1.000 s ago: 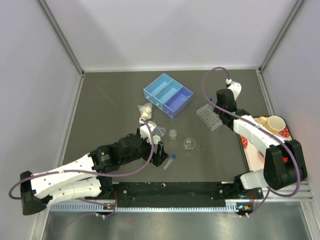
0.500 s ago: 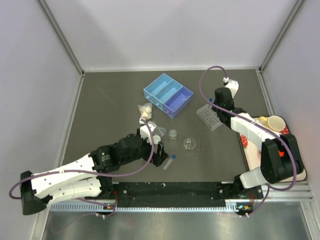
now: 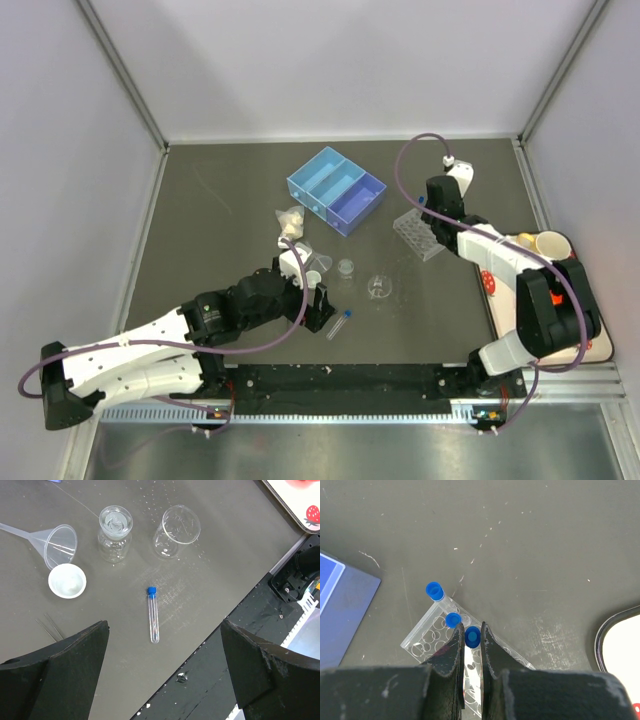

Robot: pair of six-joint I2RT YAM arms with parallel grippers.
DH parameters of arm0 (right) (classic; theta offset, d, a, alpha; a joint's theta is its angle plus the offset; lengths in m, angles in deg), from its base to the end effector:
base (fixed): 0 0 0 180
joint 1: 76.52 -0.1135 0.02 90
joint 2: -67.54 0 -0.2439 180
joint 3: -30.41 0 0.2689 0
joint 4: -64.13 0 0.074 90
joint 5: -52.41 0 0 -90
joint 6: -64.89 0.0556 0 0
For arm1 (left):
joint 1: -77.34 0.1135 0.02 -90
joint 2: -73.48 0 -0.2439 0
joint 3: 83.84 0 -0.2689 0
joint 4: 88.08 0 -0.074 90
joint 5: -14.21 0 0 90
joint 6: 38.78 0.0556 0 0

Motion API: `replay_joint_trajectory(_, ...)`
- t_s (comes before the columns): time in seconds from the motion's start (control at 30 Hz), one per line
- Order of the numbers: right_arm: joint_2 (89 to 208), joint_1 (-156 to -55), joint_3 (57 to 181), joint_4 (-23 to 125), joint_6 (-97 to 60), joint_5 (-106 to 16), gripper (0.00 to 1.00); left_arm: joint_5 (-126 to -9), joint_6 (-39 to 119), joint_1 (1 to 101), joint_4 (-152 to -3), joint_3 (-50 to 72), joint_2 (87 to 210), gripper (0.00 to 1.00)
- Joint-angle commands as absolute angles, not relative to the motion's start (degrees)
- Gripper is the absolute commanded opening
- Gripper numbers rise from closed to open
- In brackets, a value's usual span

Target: Organize the chemistry lab equipment

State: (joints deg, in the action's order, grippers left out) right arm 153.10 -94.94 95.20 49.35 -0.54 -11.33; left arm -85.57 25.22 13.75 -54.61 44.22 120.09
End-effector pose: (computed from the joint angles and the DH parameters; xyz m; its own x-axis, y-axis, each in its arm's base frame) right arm 0.3430 0.0883 0.1893 -0.4775 0.2340 -0.8469 0.2823 0.9536 0.1044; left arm 0.1124 -0.2052 0.2550 -0.5463 0.1287 -0.8277 0.6415 0.6997 -0.3145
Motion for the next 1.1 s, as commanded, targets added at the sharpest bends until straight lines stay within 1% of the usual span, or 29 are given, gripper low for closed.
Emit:
replay_joint_trajectory(0.0, 154.28, -94.45, 97.8, 52.73, -1.03, -11.22, 0.0, -86.6, 25.82, 13.44, -56.91, 44.6, 119.1, 0.99)
replay_joint_trajectory(0.73, 157.53, -95.07, 97.71, 53.43, -2.44, -10.17, 0.0, -86.42, 26.43, 13.53, -56.73, 43.63, 121.03, 0.99)
replay_joint_trajectory(0.77, 157.71, -95.24, 97.71, 53.43, -2.61, -10.34, 0.03, -86.33, 26.35, 13.44, -56.82, 43.63, 120.94, 0.99)
replay_joint_trajectory(0.93, 158.33, -95.59, 97.88, 53.43, -2.7, -9.99, 0.11, -86.33, 26.52, 13.44, -56.73, 43.54, 121.03, 0.99)
replay_joint_trajectory(0.97, 158.42, -95.6, 97.88, 53.43, -2.7, -9.99, 0.16, -86.33, 26.52, 13.53, -56.73, 43.54, 121.03, 0.99)
replay_joint_trajectory(1.03, 158.42, -95.51, 97.88, 53.35, -2.7, -9.99, 0.21, -86.33, 26.52, 13.44, -56.73, 43.54, 121.03, 0.99)
replay_joint_trajectory(1.07, 158.42, -95.59, 97.97, 53.35, -2.7, -9.82, 0.27, -86.33, 26.52, 13.53, -56.82, 43.54, 121.12, 0.99)
